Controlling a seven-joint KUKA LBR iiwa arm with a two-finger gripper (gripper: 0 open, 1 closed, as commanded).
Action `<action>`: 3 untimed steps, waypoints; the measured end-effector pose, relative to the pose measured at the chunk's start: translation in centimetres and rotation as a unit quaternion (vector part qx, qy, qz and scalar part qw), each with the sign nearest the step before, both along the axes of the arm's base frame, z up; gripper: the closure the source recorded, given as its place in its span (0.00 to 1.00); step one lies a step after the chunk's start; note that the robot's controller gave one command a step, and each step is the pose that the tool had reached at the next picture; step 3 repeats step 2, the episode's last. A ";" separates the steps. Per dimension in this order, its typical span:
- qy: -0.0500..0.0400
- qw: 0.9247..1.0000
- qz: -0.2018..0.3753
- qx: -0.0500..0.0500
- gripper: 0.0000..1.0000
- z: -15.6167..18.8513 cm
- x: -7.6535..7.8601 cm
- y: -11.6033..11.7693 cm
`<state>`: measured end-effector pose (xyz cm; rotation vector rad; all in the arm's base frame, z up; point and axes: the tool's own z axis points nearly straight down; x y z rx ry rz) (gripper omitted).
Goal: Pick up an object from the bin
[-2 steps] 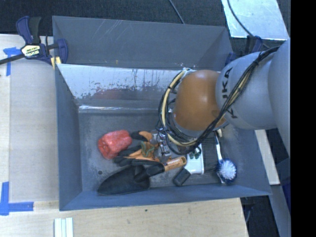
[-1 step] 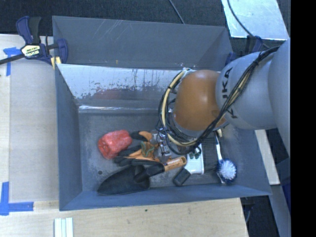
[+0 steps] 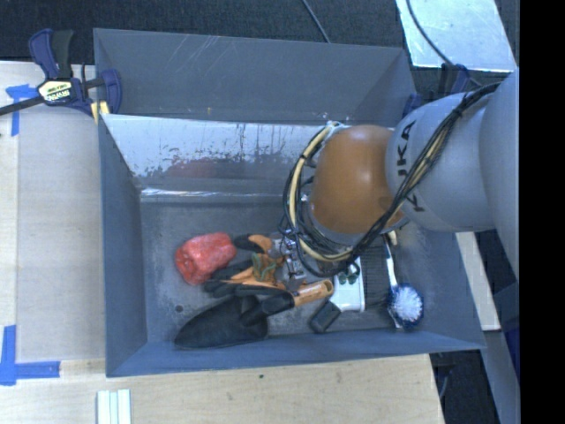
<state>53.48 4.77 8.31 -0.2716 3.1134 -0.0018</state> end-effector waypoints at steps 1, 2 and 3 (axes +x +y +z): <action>-0.004 1.000 0.000 0.000 0.00 0.1 0.2 0.0; 0.001 1.000 0.000 0.000 1.00 0.0 -0.1 0.0; 0.001 1.000 0.000 0.000 1.00 0.0 -0.1 0.0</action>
Offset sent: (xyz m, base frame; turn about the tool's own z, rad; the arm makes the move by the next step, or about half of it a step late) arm 0.0000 0.0000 0.0000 0.0000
